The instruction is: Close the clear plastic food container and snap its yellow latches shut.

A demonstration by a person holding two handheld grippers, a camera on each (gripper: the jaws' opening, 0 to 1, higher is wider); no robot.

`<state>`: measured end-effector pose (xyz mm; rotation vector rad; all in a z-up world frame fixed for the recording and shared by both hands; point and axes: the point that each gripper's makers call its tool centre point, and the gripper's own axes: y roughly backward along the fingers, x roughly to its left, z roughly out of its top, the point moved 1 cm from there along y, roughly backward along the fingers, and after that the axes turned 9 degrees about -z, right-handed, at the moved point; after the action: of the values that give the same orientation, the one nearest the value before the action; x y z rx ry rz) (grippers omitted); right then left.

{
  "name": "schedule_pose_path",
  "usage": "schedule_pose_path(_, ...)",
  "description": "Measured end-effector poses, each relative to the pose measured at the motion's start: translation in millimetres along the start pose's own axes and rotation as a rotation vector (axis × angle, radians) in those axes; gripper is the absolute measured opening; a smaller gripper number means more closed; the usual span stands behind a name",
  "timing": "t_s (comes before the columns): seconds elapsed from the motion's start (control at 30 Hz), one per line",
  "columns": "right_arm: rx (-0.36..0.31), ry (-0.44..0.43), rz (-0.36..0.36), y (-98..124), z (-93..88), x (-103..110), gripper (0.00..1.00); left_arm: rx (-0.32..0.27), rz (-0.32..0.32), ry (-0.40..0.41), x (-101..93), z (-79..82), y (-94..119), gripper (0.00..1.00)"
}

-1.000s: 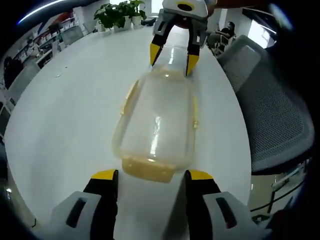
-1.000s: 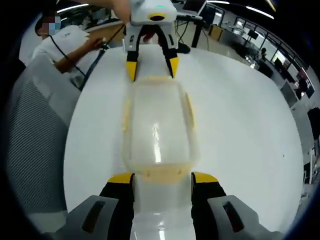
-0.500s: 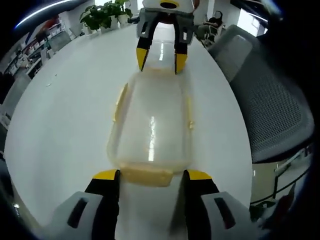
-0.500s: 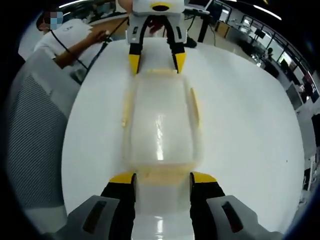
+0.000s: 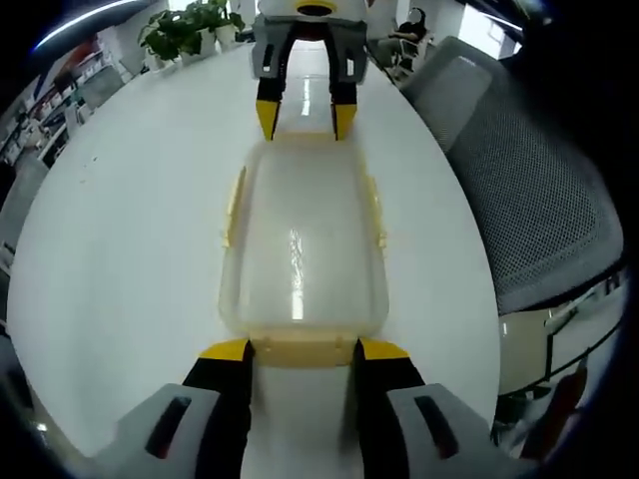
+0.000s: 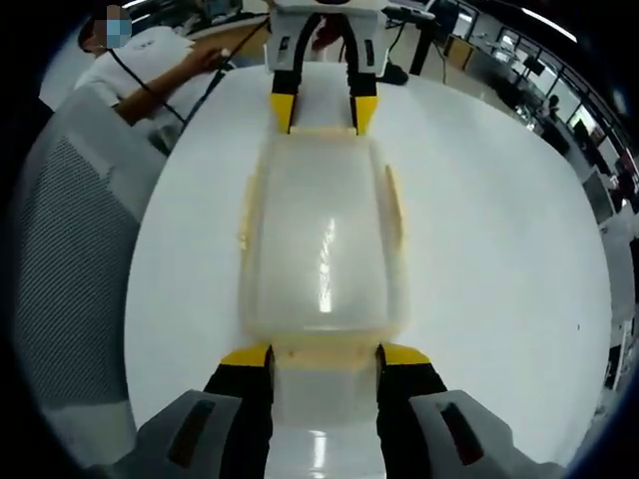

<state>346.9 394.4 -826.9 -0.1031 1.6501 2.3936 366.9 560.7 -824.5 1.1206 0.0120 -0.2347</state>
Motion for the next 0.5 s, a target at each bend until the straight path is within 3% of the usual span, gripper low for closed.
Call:
schedule_pose_path(0.13,0.018,-0.011,0.0,-0.9,0.0,0.1,0.39,-0.002,-0.001,0.004,0.8,0.0,-0.6,0.39)
schedule_pose_path(0.3,-0.004,-0.017,0.003,-0.2,-0.7,-0.4,0.39,0.018,0.004,0.011,0.7,0.7,-0.3,0.39)
schedule_pose_path(0.5,-0.01,-0.033,-0.002,0.7,1.0,1.1,0.39,0.001,-0.002,0.007,0.6,-0.9,0.7,0.39)
